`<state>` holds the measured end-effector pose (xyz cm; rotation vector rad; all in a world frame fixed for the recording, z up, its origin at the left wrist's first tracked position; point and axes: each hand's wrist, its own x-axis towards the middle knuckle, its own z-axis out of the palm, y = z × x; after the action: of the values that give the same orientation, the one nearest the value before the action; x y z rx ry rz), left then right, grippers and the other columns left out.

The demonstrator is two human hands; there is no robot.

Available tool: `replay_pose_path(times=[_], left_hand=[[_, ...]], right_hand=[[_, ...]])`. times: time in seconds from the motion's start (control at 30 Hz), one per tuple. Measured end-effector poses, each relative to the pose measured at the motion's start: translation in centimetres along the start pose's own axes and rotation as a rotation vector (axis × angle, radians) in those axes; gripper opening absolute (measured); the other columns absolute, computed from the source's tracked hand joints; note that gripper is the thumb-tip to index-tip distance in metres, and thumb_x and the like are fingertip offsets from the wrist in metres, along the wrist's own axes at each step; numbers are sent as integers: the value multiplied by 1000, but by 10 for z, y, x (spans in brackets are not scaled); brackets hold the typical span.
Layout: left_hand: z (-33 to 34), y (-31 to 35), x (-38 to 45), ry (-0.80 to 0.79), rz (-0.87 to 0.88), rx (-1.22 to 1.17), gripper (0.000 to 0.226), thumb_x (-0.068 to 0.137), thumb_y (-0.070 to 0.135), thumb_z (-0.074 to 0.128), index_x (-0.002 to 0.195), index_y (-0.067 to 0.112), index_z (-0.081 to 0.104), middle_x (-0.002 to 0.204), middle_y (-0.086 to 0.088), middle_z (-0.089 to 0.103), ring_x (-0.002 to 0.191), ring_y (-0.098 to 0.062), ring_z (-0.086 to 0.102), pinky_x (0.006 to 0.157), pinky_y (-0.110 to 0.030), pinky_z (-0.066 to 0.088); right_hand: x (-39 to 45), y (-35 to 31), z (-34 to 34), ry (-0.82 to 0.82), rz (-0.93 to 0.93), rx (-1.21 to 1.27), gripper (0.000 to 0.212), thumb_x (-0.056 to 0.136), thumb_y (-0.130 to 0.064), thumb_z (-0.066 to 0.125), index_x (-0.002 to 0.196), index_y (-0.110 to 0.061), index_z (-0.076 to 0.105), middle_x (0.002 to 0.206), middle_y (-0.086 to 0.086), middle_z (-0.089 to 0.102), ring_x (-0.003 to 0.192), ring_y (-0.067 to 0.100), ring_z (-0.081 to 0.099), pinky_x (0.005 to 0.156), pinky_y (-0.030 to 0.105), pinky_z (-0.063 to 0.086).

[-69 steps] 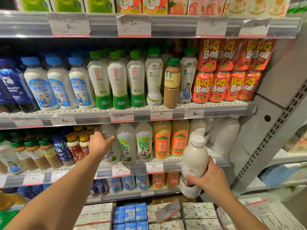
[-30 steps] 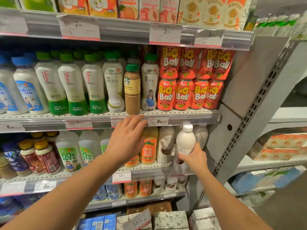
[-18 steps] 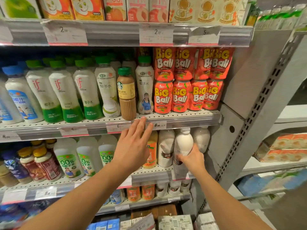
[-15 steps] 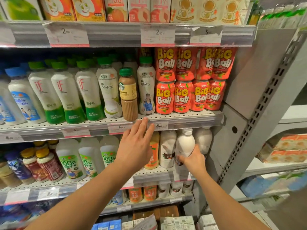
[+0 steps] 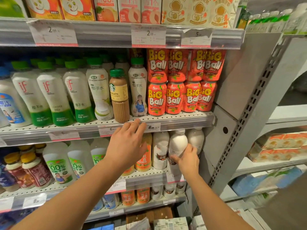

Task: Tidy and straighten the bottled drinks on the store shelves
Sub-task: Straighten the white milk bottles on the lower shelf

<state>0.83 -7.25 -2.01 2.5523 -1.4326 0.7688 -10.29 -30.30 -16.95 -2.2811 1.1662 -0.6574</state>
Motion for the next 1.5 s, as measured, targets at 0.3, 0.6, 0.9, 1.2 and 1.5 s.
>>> replay_pose_path(times=[0.3, 0.6, 0.9, 1.2, 1.5], left_hand=[[4, -1, 2, 21, -7, -15, 53, 86, 45, 62, 129, 14, 60, 140, -9, 59, 115, -30, 59, 84, -44, 56], [-3, 3, 8, 33, -29, 39, 52, 86, 45, 60, 127, 13, 58, 125, -6, 61, 99, -28, 55, 58, -37, 51], [1, 7, 10, 50, -52, 68, 54, 85, 36, 67, 131, 8, 61, 125, -9, 61, 101, -29, 57, 51, -34, 46], [3, 7, 10, 53, -49, 89, 54, 87, 35, 62, 134, 8, 58, 124, -10, 59, 99, -27, 55, 51, -34, 46], [3, 11, 9, 35, -50, 105, 55, 86, 35, 63, 133, 5, 57, 122, -11, 58, 98, -29, 55, 50, -35, 47]], right_hand=[[-7, 1, 4, 114, 0, 74, 73, 79, -30, 89, 134, -7, 47, 126, 13, 59, 110, 37, 64, 84, 45, 53], [-15, -4, 14, 151, 148, -111, 77, 78, -61, 80, 125, -11, 46, 116, 11, 62, 100, 34, 67, 68, 41, 52], [-12, 8, 21, 186, 50, -178, 68, 93, -50, 68, 142, -11, 45, 109, 12, 68, 95, 34, 67, 64, 41, 51], [-7, 5, 28, 120, 110, -144, 42, 97, -40, 64, 119, -8, 49, 104, 13, 66, 86, 37, 69, 70, 44, 54], [-1, -14, 21, 109, 183, -223, 84, 81, -77, 62, 122, -6, 44, 118, 11, 58, 86, 40, 70, 63, 37, 39]])
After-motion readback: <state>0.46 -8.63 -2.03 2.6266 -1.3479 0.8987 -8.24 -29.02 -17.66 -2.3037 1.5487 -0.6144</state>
